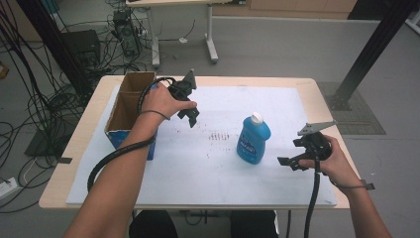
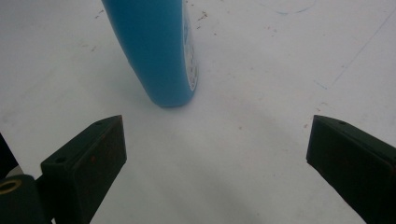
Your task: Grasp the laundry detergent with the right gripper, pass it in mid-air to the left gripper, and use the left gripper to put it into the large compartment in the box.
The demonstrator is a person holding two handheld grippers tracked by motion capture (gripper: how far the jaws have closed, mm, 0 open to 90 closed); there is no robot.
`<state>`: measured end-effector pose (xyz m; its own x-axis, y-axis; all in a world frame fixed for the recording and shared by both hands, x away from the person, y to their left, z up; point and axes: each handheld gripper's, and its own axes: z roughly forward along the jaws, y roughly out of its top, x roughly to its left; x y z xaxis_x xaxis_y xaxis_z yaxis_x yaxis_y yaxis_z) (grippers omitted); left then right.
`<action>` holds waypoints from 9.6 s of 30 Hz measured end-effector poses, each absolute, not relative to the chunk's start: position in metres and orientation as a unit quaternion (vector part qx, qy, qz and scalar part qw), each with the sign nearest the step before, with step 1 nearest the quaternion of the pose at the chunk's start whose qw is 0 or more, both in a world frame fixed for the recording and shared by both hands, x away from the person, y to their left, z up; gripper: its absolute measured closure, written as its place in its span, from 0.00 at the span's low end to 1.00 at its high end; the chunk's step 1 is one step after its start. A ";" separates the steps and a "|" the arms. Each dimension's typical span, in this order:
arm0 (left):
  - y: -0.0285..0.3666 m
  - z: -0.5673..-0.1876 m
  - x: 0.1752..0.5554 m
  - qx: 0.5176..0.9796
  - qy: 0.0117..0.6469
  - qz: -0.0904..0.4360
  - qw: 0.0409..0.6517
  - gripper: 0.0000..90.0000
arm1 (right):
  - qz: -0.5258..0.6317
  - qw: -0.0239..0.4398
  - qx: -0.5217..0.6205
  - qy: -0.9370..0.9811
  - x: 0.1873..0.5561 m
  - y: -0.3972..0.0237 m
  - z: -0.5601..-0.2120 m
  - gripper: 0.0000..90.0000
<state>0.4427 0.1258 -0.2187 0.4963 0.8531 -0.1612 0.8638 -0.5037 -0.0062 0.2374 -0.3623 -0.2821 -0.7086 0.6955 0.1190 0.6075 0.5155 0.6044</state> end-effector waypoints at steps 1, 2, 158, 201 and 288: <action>0.126 -0.219 0.443 0.864 0.497 -0.073 0.038 0.09 | 0.318 0.068 0.374 0.868 0.237 -0.362 -0.283 0.05; 0.126 -0.219 0.443 0.864 0.497 -0.073 0.038 0.09 | 0.318 0.068 0.374 0.869 0.237 -0.361 -0.283 0.05; 0.122 -0.234 0.433 0.864 0.496 -0.074 0.028 0.09 | 0.435 0.141 0.329 0.826 0.200 -0.332 -0.354 0.03; 0.120 -0.232 0.433 0.865 0.495 -0.075 0.029 0.08 | 0.437 0.139 0.324 0.827 0.200 -0.331 -0.352 0.03; 0.120 -0.242 0.428 0.866 0.493 -0.075 0.032 0.09 | 0.471 0.166 0.325 0.803 0.202 -0.315 -0.388 0.03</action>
<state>0.4279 0.1195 -0.2423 0.5020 0.8497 -0.1612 0.8592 -0.5113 -0.0193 0.2018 -0.3147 -0.3882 -0.7330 0.6791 0.0395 0.3658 0.3446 0.8646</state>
